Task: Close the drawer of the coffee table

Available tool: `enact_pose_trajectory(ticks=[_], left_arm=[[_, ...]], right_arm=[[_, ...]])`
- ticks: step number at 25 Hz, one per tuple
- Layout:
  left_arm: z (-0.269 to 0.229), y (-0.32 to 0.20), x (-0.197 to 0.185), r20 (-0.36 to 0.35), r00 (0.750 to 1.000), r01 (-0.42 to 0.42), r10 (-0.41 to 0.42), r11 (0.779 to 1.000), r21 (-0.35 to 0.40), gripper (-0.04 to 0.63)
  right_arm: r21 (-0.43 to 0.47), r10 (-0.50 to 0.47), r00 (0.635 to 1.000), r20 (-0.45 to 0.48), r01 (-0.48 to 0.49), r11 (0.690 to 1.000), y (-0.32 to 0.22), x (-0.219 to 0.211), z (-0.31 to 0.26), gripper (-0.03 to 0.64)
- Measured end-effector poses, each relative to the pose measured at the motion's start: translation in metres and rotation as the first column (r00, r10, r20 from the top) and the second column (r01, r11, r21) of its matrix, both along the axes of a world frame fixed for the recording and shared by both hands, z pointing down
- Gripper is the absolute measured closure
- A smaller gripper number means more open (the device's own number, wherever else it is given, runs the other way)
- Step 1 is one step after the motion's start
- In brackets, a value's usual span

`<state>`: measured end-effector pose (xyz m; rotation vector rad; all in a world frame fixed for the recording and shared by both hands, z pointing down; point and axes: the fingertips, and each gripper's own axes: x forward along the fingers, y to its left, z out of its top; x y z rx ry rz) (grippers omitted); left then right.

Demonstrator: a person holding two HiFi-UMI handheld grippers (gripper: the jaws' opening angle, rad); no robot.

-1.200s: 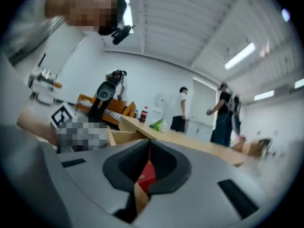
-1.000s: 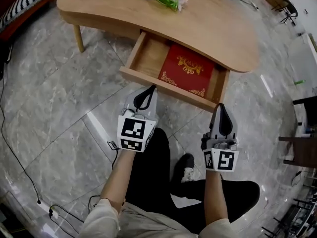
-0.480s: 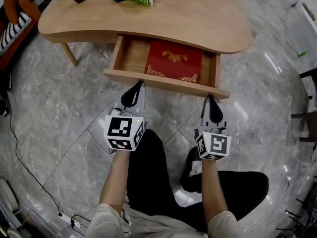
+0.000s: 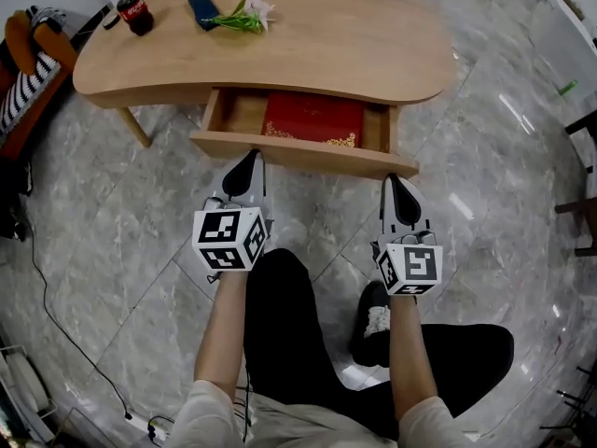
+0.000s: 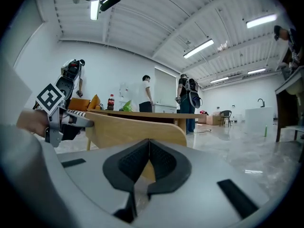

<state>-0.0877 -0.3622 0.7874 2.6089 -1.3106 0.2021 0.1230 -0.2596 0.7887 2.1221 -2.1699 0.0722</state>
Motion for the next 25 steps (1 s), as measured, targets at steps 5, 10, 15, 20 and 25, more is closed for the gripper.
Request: enact_pose_trajectory(ticks=[5, 10, 15, 20, 25], left_arm=[[0.000, -0.009, 0.006, 0.031, 0.999, -0.020, 0.021, 1.000, -0.021, 0.586], [-0.001, -0.023, 0.010, 0.057, 0.998, -0.016, 0.017, 1.000, -0.014, 0.586], [-0.002, -0.036, 0.017, 0.056, 0.998, -0.008, 0.008, 1.000, -0.009, 0.586], [-0.001, -0.051, 0.025, 0.037, 0.999, 0.028, -0.028, 1.000, 0.001, 0.586], [-0.004, -0.059, 0.028, -0.034, 0.999, 0.040, -0.040, 0.999, 0.001, 0.586]], right_arm=[[-0.020, -0.015, 0.997, 0.078, 0.017, 1.000, 0.009, -0.006, 0.016, 0.601], [-0.039, -0.011, 0.993, 0.116, 0.016, 0.999, 0.016, -0.013, 0.030, 0.601], [-0.045, 0.020, 0.990, 0.140, -0.014, 0.999, 0.025, -0.003, 0.036, 0.601], [-0.026, 0.090, 0.969, 0.231, -0.086, 0.996, 0.029, 0.017, 0.034, 0.601], [-0.007, 0.071, 0.968, 0.242, -0.071, 0.997, 0.033, 0.009, 0.030, 0.601]])
